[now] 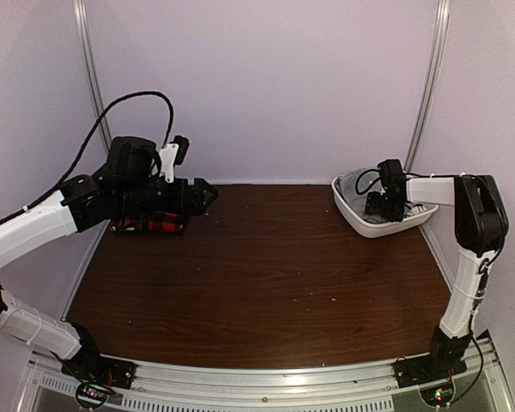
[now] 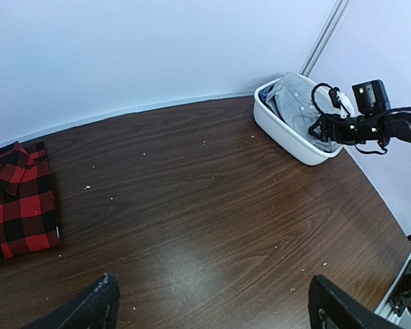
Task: Fold and stack the long sleeve shirts
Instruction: Pick up the crumpled shirt from the bin, then place the crumpled shirt at the center of the board.
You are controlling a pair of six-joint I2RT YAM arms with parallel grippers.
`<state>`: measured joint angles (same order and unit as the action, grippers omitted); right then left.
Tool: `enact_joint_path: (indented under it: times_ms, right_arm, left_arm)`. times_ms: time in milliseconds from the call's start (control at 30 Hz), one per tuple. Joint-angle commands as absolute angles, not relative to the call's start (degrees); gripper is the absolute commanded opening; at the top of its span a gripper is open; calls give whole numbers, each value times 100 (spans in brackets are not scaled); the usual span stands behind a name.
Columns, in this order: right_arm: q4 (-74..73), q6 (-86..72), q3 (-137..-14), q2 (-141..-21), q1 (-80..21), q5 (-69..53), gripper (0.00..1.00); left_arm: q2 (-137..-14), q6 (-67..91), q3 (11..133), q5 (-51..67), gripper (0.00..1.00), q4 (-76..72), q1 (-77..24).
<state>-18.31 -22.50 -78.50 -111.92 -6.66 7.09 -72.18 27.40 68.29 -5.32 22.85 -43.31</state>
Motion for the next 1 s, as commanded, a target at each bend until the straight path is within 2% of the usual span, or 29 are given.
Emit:
enact_joint_path:
  times_ms: [0, 33, 233, 367, 700, 967]
  right_arm:
    - [-1872, -2240, -7968, -11114, -675, 904, 68]
    - [-1849, -2217, -7963, -11049, -677, 944, 63]
    - [-1970, -2041, -8195, -10810, -683, 909, 14]
    - [-2096, -1975, -8369, -10486, -747, 944, 1]
    - [-2339, -1637, -9083, -9441, -1413, 1513, 0]
    - [-1995, -1376, -9328, -8100, -2454, 1894, 0]
  left_arm:
    - [-7260, 2867, 6901, -476, 98, 2219, -4289]
    - [-7272, 2880, 6900, -475, 98, 2216, -4289]
    - [-7356, 2934, 6951, -434, 98, 2219, -4289]
    - [-7388, 2962, 6952, -439, 98, 2215, -4288]
    - [-7469, 2971, 6977, -398, 98, 2189, -4285]
    - [-7463, 2906, 6936, -284, 98, 2080, -4289]
